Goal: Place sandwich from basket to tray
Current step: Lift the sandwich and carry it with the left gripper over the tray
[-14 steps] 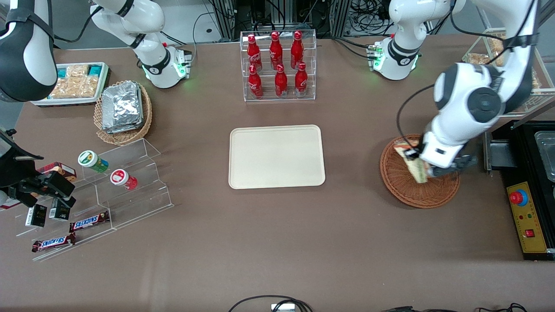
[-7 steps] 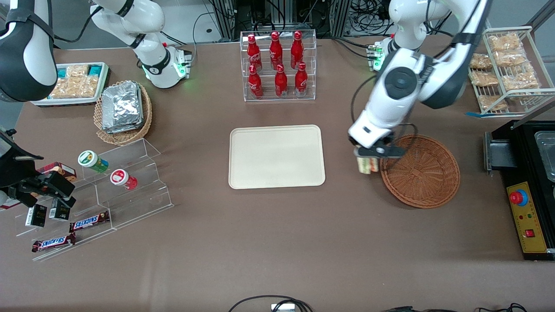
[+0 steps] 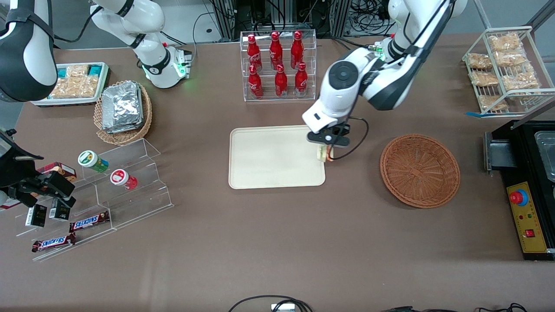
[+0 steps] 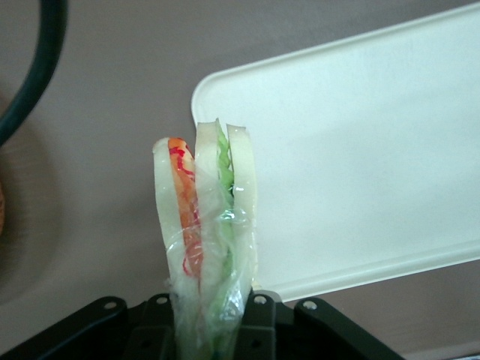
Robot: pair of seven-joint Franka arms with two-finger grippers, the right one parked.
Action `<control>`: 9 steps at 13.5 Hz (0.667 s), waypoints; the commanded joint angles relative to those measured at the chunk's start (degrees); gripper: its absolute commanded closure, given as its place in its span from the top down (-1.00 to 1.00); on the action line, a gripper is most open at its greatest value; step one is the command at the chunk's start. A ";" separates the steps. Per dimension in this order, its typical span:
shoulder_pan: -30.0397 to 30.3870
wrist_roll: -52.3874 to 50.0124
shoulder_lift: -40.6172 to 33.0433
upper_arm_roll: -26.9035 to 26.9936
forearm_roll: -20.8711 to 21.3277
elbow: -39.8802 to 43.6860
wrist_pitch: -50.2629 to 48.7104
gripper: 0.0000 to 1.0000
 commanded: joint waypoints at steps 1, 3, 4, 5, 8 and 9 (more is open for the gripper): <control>-3.19 -8.10 6.44 0.14 6.61 1.72 2.88 -1.00; -4.60 -13.47 10.48 0.14 10.74 2.24 4.38 -1.00; -5.21 -15.50 12.24 0.14 12.94 2.51 4.56 -1.00; -5.48 -17.17 14.00 0.14 14.61 3.20 4.65 -1.00; -5.66 -20.61 18.75 0.14 18.57 4.88 4.56 -1.00; -6.88 -21.57 19.55 0.14 19.80 5.05 4.56 -1.00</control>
